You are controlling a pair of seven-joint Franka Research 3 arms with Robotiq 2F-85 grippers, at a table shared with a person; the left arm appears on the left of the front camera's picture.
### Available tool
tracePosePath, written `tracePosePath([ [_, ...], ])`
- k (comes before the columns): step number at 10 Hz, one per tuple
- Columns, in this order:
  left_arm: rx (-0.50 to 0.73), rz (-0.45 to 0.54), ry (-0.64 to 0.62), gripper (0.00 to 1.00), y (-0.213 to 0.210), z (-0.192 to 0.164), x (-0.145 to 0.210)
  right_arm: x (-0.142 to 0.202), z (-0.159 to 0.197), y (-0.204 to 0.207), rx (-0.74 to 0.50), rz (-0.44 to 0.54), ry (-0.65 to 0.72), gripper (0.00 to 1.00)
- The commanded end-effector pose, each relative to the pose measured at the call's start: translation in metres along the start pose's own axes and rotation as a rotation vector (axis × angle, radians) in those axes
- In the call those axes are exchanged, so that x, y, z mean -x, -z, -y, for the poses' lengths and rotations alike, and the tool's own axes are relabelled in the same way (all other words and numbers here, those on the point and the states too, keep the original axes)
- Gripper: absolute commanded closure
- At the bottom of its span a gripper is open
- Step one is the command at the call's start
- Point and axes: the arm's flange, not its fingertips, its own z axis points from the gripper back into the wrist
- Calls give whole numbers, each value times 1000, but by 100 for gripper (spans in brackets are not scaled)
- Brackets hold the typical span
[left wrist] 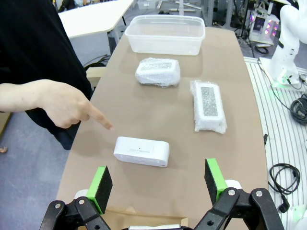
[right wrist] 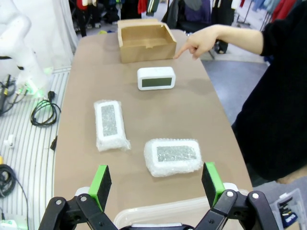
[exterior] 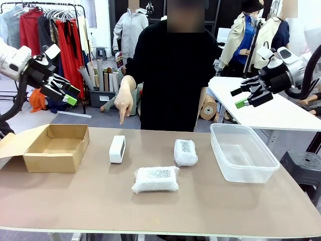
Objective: Separate and place wrapped and unwrapped clocks.
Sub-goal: Pick up the Digital clock indicated by the person.
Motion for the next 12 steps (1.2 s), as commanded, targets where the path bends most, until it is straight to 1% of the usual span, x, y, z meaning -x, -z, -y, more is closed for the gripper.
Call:
tracePosePath([
  [1,-1,0,0,0,-1,0,-1,-28,-7,24,26,-17,70,0],
  [2,-1,0,0,0,-1,0,-1,-42,-11,34,28,-33,90,0],
  [5,-1,0,0,0,-1,0,-1,-88,-10,75,116,-106,264,0],
  [6,-1,0,0,0,-1,0,-1,-102,-12,95,154,-145,315,0],
  [8,-1,0,0,0,-1,0,-1,-133,-9,121,178,-238,416,0],
  [9,-1,0,0,0,-1,0,-1,-146,-9,137,194,-275,438,0],
  [10,-1,0,0,0,-1,0,-1,-159,-7,150,178,-300,460,0],
  [11,-1,0,0,0,-1,0,-1,-170,-6,166,214,-355,479,0],
  [12,-1,0,0,0,-1,0,-1,-178,0,180,232,-386,474,0],
])
